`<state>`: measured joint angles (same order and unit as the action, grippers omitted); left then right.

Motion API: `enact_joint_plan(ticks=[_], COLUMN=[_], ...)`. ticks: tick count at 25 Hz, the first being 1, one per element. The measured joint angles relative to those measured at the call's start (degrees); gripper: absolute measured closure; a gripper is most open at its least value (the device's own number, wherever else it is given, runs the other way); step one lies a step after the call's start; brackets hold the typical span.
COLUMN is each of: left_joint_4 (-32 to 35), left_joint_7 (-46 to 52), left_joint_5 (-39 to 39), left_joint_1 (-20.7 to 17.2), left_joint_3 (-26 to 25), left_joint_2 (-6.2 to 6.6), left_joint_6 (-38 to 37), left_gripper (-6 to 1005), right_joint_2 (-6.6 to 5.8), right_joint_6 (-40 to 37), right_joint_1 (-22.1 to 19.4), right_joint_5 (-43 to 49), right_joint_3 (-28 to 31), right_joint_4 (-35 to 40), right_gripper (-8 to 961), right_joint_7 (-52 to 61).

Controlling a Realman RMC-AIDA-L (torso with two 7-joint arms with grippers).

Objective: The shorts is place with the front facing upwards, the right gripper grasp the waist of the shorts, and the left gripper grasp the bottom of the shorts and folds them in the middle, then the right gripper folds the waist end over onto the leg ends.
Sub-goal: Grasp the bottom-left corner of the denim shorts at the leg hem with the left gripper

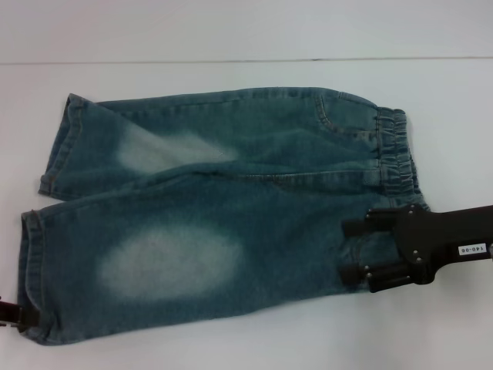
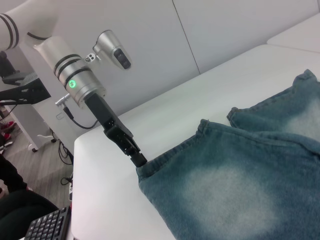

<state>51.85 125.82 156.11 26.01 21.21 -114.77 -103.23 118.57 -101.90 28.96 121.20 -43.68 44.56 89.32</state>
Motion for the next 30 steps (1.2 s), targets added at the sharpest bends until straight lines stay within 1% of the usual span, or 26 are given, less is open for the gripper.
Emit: enact_joint_plan(ticks=[2, 7, 13, 15, 26, 30], left_joint_4=[0.0, 0.3, 1.8, 2.3, 2.2, 2.2], left_joint_7=[0.0, -0.1, 1.1, 1.3, 1.0, 1.0], left_joint_5=[0.0, 0.2, 1.5, 1.5, 1.1, 1.1], left_joint_1=[-0.1, -0.7, -0.8, -0.9, -0.7, -0.5], left_joint_3=[0.1, 0.0, -0.7, -0.7, -0.3, -0.3], left_joint_2=[-0.06, 0.20, 0.46, 0.47, 0.03, -0.03], left_joint_6=[0.3, 0.7, -0.9, -1.1, -0.6, -0.1], left_gripper=[642, 851, 991, 870, 639, 522], right_joint_2=[0.04, 0.07, 0.20, 0.24, 0.18, 0.19], right_joint_6=[0.1, 1.0, 1.5, 1.5, 1.8, 2.2], right_joint_1=[0.2, 0.4, 0.7, 0.8, 1.1, 1.1], right_joint_5=[0.0, 0.0, 0.0, 0.0, 0.0, 0.0], right_joint_3=[0.0, 0.0, -0.7, -0.8, -1.1, -1.4], right_joint_4=[0.0, 0.0, 0.0, 0.0, -0.7, -0.7], right_gripper=[25, 25, 25, 25, 26, 26], right_joint_7=[0.0, 0.0, 0.0, 0.0, 0.0, 0.0])
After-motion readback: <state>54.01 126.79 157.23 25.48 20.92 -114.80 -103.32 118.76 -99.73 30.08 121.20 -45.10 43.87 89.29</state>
